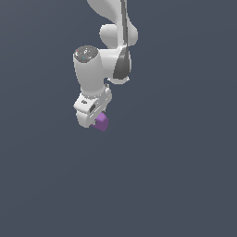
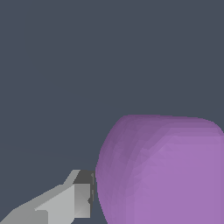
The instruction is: Pick up the object and move it to a goal position.
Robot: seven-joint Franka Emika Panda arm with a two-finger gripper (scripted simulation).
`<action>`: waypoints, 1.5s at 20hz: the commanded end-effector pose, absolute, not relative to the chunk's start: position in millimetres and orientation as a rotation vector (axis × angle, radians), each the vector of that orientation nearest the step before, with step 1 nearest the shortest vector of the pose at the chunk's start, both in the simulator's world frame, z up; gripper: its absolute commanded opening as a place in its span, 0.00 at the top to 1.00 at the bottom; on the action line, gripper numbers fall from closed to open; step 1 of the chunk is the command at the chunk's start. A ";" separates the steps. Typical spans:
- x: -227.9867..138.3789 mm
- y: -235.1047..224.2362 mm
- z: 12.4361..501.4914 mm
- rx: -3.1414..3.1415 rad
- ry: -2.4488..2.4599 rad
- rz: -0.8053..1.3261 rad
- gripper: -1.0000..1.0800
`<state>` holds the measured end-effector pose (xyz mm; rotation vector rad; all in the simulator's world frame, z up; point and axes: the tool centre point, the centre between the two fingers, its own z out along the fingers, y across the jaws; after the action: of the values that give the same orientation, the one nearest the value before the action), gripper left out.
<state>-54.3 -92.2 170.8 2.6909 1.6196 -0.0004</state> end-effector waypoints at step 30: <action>-95.3 -69.7 439.7 2.692 1.620 0.000 1.00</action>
<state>-94.9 -69.9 435.5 2.6910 1.6202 0.0012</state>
